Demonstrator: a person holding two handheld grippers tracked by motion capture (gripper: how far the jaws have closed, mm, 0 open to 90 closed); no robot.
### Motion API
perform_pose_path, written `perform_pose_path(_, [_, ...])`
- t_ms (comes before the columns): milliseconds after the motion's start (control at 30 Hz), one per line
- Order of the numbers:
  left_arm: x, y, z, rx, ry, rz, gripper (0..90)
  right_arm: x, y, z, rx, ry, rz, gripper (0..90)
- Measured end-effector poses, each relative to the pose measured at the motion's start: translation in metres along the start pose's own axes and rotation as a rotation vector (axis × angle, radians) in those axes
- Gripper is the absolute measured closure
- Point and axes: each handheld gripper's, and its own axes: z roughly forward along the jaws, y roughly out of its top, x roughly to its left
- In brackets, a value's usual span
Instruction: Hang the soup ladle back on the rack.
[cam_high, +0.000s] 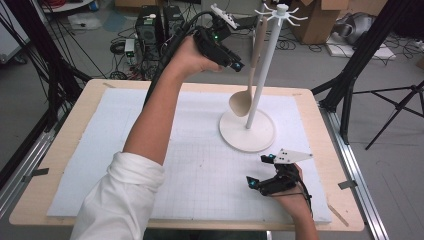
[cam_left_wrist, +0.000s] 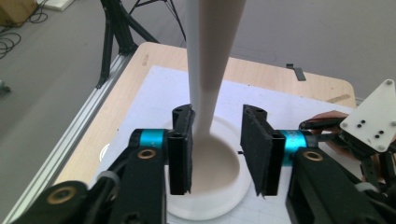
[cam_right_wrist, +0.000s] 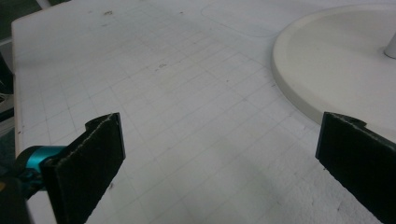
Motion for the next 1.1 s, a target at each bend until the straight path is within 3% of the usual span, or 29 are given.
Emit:
perform_pose_path(200, [-0.002, -0.017, -0.013, -0.038, -0.024, -0.002, 52.7, 0.001, 0.000, 0.001, 0.003, 0.000, -0.005, 0.4])
perform_pose_path(533, [-0.008, -0.062, -0.029, -0.061, -0.035, -0.011, 41.8, 0.002, 0.005, 0.006, 0.009, 0.007, -0.015, 0.4])
perform_pose_path(733, [-0.015, -0.093, -0.048, -0.083, -0.023, -0.013, 37.6, -0.001, 0.009, 0.008, -0.001, 0.011, -0.017, 0.4])
perform_pose_path(1100, [-0.028, -0.166, -0.074, -0.141, -0.008, -0.071, 24.8, -0.012, 0.014, 0.005, -0.043, 0.005, 0.003, 0.4])
